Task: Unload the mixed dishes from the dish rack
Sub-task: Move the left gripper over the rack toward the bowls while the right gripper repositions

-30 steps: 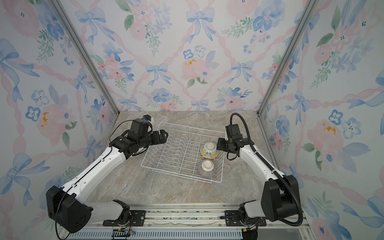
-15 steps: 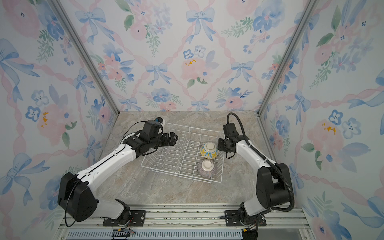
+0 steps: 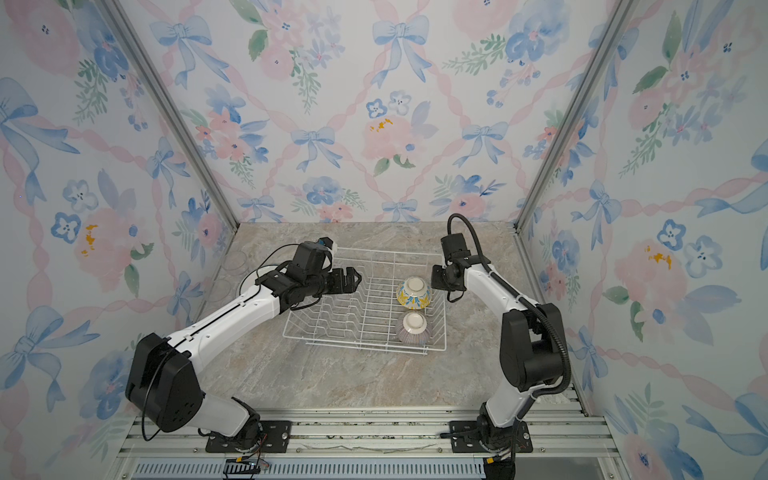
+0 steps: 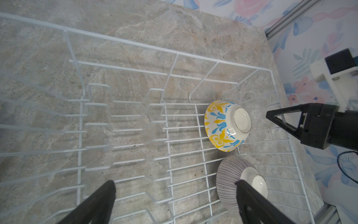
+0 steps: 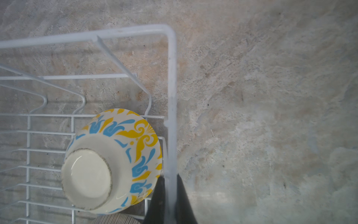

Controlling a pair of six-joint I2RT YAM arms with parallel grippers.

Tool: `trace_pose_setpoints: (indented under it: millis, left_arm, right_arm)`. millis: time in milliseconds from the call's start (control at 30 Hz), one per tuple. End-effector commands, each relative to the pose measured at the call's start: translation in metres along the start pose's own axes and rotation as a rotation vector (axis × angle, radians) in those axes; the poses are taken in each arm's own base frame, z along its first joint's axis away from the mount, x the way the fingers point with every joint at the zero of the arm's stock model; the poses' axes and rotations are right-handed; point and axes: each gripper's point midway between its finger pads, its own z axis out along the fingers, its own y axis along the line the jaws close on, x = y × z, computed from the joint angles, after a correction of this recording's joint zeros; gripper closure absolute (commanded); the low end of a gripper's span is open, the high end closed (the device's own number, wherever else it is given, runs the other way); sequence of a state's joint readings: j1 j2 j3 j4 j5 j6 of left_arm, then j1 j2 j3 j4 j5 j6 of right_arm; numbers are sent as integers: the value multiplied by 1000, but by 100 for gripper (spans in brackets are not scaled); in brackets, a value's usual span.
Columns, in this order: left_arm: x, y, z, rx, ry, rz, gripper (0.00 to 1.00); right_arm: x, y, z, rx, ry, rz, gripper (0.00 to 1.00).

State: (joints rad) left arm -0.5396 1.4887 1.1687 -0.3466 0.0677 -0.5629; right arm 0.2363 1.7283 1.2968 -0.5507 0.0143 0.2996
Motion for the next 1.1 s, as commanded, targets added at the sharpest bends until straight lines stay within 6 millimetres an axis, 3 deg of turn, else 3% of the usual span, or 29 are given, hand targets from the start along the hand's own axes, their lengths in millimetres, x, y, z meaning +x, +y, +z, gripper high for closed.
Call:
trace_pose_setpoints:
  millis: [0, 267, 433, 467, 567, 633, 667, 867, 900, 1067]
  left_arm:
    - [-3, -13, 3, 41, -1, -6, 2]
    - [-6, -25, 16, 76, 13, -17, 2]
    - [-7, -37, 32, 120, 41, -54, 2]
    - [-5, -39, 36, 125, 51, -60, 2]
    - [-2, -43, 45, 136, 75, -72, 2]
    - [1, -45, 49, 135, 82, -72, 2]
    - [1, -45, 51, 133, 84, -75, 2]
    - [5, -48, 53, 131, 86, -76, 2]
    - [5, -48, 53, 135, 85, -78, 2]
    - [13, -57, 58, 143, 99, -76, 2]
  right_arm:
    - [-25, -8, 8, 73, -44, -103, 100]
    - [-60, 13, 26, 16, -70, -222, 96]
    - [-75, 17, 19, -1, -125, -193, 92]
    - [-77, 22, 16, -27, -140, -187, 87]
    - [-84, 28, 3, -67, -195, -165, 53]
    - [-87, 27, -6, -66, -232, -151, 24]
    - [-90, 24, -12, -50, -251, -131, 16]
    - [-84, 17, -52, -56, -322, -13, 4]
    - [-85, 18, -69, -70, -351, 0, 3]
    - [-58, 13, -92, -84, -351, 27, 0]
